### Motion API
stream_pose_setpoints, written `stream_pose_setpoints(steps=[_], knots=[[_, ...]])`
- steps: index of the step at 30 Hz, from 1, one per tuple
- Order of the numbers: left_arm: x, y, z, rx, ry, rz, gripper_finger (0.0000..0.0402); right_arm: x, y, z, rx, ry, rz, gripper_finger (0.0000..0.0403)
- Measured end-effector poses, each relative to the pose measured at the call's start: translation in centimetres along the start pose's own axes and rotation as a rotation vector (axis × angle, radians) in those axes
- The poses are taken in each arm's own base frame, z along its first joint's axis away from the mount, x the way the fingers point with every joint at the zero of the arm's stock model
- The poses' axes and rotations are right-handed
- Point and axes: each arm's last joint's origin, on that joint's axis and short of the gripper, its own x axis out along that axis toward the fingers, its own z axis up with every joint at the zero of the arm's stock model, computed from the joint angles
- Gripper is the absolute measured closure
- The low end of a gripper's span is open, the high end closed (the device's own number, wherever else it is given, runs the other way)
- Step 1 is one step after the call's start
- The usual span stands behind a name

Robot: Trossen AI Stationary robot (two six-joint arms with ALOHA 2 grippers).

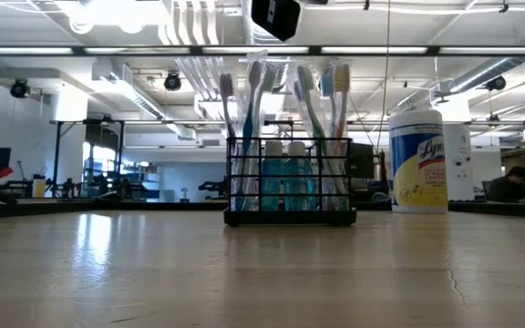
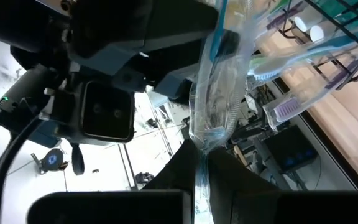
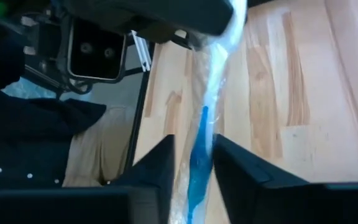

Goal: Pick & Place toothbrushing station
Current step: Put the blue toothbrush into the black organizer

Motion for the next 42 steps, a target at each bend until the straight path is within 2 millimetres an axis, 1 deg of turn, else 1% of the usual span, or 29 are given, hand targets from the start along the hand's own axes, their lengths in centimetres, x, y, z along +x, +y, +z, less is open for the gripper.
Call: stream_pose_setpoints(steps=[4,6,9,12,16,19,21,23,26,28,31,33,35,39,42], knots=[[0.0,0.0,0.0,0.001,-0.001,0.000,0.0383,-0.1,0.0,0.1,-0.039,-0.003,0.000,0.0359],[0.0,0.0,0.0,0.003,0.003,0.003,0.0382,-0.1,0.1,0.1,-0.058,-0.005,0.001,0.0379],[-0.1,0.1,0.0,-0.023,0.005,0.007,0.0369,-0.2,0.1,0.2,-0.087,-0.009,-0.005,0.0380],[-0.6,0.5,-0.1,-0.057,-0.014,0.010,0.0342,-0.3,0.2,0.2,-0.139,-0.023,-0.045,0.0381],[-2.2,1.4,-0.3,-0.106,-0.059,0.027,0.0299,-0.8,0.8,0.3,-0.183,-0.049,-0.067,0.0383],[-3.7,2.0,-1.0,-0.180,-0.101,0.043,0.0268,-1.0,1.2,0.1,-0.223,-0.067,-0.117,0.0384],[-4.8,2.4,-2.0,-0.281,-0.136,0.048,0.0250,-0.9,1.8,-0.1,-0.257,-0.076,-0.148,0.0384],[-5.8,2.5,-3.4,-0.397,-0.202,0.012,0.0235,-0.7,2.8,-0.5,-0.314,-0.083,-0.168,0.0384],[-6.8,2.5,-5.9,-0.613,-0.356,-0.185,0.0222,-0.2,4.1,-1.2,-0.400,-0.104,-0.205,0.0384],[-6.9,2.3,-7.5,-0.784,-0.424,-0.325,0.0219,0.4,4.7,-1.8,-0.451,-0.136,-0.229,0.0385],[-6.5,1.2,-9.0,-1.013,-0.472,-0.436,0.0223,1.4,5.0,-2.6,-0.488,-0.233,-0.203,0.0385],[-6.4,-0.2,-9.1,-1.145,-0.512,-0.459,0.0228,1.9,4.7,-3.3,-0.517,-0.303,-0.179,0.0385],[-6.2,-1.7,-8.8,-1.287,-0.569,-0.455,0.0233,2.2,4.0,-4.3,-0.537,-0.354,-0.165,0.0385],[-5.5,-4.6,-8.0,-1.547,-0.675,-0.390,0.0246,3.2,2.1,-6.6,-0.555,-0.470,-0.150,0.0385],[-4.2,-6.0,-8.4,-1.796,-0.706,-0.323,0.0258,3.3,1.4,-7.7,-0.605,-0.565,-0.164,0.0385]])
